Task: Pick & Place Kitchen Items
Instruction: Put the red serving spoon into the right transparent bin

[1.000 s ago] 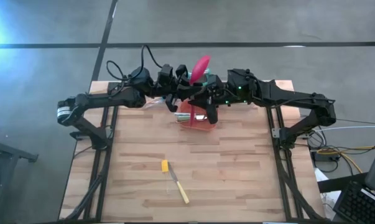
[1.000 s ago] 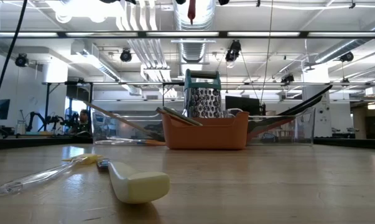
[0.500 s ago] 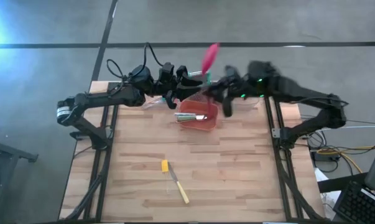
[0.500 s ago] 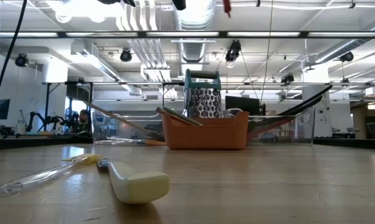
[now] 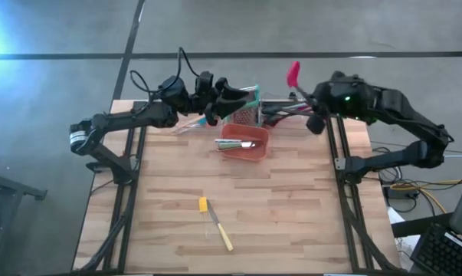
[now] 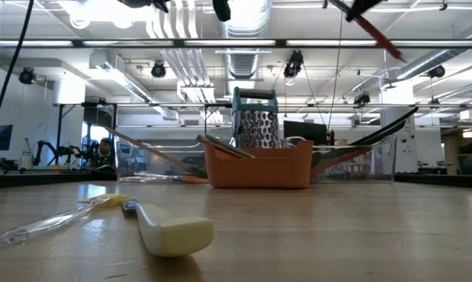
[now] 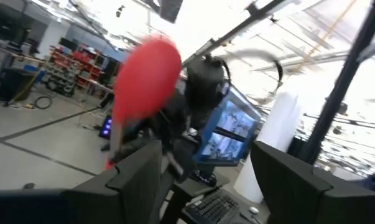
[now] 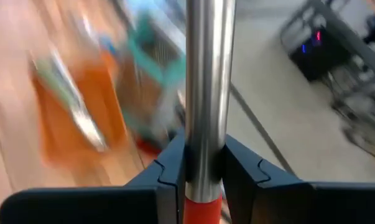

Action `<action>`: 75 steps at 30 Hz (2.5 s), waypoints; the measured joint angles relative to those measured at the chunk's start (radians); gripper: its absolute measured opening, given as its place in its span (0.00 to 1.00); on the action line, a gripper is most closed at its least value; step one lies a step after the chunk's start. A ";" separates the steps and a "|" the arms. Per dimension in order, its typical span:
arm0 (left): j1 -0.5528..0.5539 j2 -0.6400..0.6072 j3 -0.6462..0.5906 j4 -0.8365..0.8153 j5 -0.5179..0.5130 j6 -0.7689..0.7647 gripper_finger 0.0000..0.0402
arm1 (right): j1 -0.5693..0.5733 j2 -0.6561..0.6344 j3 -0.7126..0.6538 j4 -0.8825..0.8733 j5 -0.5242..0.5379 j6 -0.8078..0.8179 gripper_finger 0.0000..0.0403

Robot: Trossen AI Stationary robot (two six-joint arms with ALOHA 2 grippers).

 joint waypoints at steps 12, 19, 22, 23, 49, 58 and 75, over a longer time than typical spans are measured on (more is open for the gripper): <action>0.001 -0.007 -0.002 -0.093 -0.050 -0.035 0.63 | -0.244 0.165 -0.001 -0.214 0.015 -0.404 0.15; 0.001 -0.012 -0.003 -0.155 -0.049 -0.075 0.63 | -0.344 0.296 -0.001 -0.223 0.021 -0.596 0.15; 0.001 -0.012 -0.003 -0.155 -0.049 -0.075 0.63 | -0.376 0.336 -0.002 -0.211 0.023 -0.621 0.15; 0.001 -0.012 -0.003 -0.155 -0.049 -0.075 0.63 | -0.382 0.343 -0.003 -0.197 0.025 -0.630 0.15; 0.031 -0.012 -0.003 -0.162 -0.038 -0.099 0.63 | -0.459 0.630 -0.041 -0.200 0.118 -0.752 0.15; 0.031 -0.012 -0.003 -0.177 -0.034 -0.078 0.63 | -0.471 0.702 -0.052 -0.235 0.119 -0.641 0.15; 0.035 -0.012 -0.003 -0.176 -0.034 -0.041 0.63 | -0.463 0.700 -0.062 -0.212 -0.017 -0.577 0.25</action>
